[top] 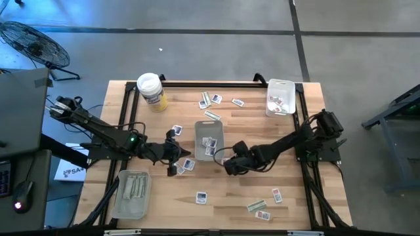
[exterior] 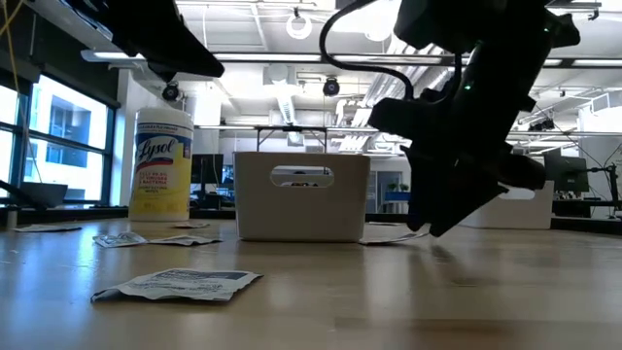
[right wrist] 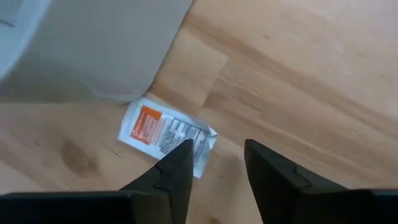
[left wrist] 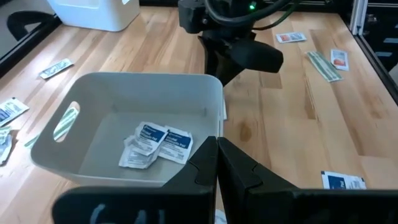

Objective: Pick & Place First Aid Supplies
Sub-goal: Put the orange pad into the white bin

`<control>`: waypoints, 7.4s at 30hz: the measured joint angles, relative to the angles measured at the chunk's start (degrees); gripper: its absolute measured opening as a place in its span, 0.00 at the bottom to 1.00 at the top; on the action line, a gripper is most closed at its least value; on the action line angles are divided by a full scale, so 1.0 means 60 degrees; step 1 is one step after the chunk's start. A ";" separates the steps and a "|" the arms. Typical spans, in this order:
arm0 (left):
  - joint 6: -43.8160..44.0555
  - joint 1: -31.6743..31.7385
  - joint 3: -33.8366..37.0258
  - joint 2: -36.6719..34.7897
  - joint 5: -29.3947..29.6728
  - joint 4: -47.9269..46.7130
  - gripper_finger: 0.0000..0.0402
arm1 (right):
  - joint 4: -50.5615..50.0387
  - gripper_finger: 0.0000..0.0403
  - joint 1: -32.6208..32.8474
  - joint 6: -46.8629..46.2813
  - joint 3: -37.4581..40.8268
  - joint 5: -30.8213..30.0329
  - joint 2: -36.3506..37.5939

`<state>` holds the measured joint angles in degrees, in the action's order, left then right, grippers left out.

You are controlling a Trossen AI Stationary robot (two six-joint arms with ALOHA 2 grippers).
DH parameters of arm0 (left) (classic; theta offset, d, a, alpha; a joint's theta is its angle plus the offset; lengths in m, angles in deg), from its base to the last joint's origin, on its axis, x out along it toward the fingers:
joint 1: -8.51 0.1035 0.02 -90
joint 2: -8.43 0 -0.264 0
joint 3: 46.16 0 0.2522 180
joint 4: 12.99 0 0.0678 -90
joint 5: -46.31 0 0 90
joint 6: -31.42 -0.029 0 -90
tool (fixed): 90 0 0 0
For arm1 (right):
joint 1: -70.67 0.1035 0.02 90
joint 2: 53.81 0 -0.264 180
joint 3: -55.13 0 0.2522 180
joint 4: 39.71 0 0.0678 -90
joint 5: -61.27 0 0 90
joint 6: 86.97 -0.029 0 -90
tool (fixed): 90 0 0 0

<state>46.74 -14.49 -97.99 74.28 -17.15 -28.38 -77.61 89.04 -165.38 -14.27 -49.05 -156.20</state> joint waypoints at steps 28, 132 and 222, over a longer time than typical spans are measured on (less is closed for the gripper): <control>0.0252 0.0004 0.0004 0.0004 0.0007 -0.0268 0.01 | 0.0651 0.25 0.0030 -0.0875 -0.0021 0.0212 -0.0461; 0.0497 0.0020 0.0004 0.0007 0.0153 -0.0752 0.01 | -0.7868 0.24 -0.5066 0.5342 -0.0745 0.1075 0.4632; 0.0501 0.0018 0.0004 0.0007 -0.0102 -0.0754 0.01 | -0.1224 0.00 0.0991 0.0817 0.3727 0.0842 0.3744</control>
<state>49.74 -14.38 -97.97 74.32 -17.76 -32.91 -84.95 94.98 -160.47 8.09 -44.00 -133.74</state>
